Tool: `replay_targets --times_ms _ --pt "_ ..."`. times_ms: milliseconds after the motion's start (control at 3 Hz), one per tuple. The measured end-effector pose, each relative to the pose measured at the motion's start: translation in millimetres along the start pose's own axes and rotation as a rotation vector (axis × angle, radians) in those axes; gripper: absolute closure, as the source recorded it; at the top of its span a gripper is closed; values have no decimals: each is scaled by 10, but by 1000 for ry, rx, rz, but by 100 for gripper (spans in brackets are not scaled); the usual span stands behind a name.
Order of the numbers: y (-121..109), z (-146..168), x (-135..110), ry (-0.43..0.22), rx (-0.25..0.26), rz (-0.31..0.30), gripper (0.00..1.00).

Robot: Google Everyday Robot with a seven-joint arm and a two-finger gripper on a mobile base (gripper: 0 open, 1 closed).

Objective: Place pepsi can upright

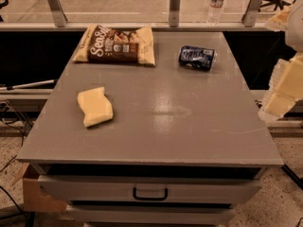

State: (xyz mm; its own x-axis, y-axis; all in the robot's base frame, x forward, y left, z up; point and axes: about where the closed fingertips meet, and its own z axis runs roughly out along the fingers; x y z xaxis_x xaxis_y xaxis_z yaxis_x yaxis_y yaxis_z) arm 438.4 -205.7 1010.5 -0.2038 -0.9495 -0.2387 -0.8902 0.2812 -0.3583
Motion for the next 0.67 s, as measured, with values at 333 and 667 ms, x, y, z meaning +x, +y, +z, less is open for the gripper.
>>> replay_targets --times_ms 333,667 --pt "-172 98 -112 -25 1 4 0" --pt "-491 393 -335 -56 1 -17 0"
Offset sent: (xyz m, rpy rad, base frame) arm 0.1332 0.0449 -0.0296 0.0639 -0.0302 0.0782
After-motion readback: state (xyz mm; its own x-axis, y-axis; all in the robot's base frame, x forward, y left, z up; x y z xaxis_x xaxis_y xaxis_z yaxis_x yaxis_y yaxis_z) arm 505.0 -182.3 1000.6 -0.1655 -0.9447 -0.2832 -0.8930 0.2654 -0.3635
